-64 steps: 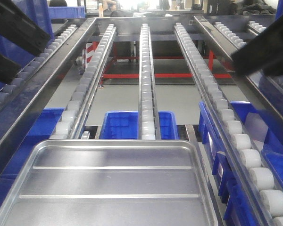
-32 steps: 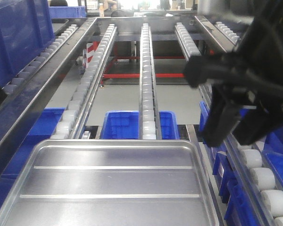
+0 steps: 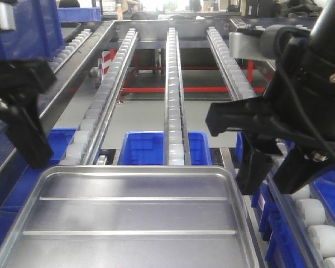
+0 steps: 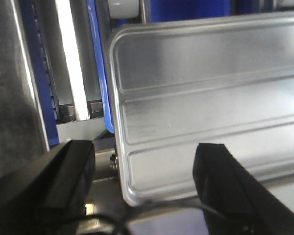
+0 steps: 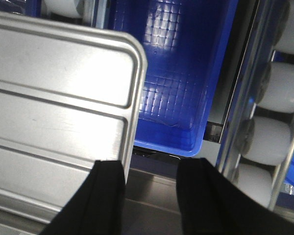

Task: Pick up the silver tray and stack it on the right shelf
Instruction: 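Lower both grippers onto the side rims of the silver tray, then close both grippers on the tray rims and lift it off the shelf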

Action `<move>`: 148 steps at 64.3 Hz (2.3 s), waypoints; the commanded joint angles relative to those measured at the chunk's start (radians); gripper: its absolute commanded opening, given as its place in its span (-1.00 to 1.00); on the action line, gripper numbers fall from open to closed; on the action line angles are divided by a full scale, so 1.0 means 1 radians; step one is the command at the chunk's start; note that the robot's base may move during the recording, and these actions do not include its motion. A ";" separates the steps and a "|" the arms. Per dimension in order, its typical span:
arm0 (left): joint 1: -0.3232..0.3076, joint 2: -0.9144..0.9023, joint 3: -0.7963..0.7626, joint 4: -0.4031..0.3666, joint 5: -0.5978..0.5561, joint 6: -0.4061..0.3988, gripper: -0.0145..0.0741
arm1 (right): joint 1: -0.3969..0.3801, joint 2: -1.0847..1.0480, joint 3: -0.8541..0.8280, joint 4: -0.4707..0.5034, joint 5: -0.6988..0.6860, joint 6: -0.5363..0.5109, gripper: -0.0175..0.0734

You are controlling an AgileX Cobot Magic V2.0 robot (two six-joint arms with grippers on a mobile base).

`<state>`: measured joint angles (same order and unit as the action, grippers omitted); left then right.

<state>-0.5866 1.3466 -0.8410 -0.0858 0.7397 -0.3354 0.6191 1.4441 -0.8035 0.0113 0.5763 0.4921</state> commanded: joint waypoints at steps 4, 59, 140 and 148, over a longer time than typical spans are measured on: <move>-0.009 0.022 -0.031 0.029 -0.049 -0.040 0.09 | 0.000 -0.009 -0.035 -0.001 -0.077 0.002 0.23; -0.010 0.195 -0.031 0.078 -0.122 -0.095 -0.01 | 0.000 0.128 -0.035 0.009 -0.143 0.018 0.23; -0.011 -0.092 -0.097 0.091 -0.016 -0.095 -0.88 | 0.001 -0.125 -0.137 -0.051 0.069 0.017 -0.49; -0.011 -0.161 -0.104 0.107 0.090 -0.106 -0.88 | 0.014 -0.206 -0.137 -0.053 0.122 0.017 -0.49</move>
<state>-0.5921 1.2614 -0.9103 -0.0070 0.7721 -0.4366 0.6260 1.3266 -0.9078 -0.0142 0.6742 0.5287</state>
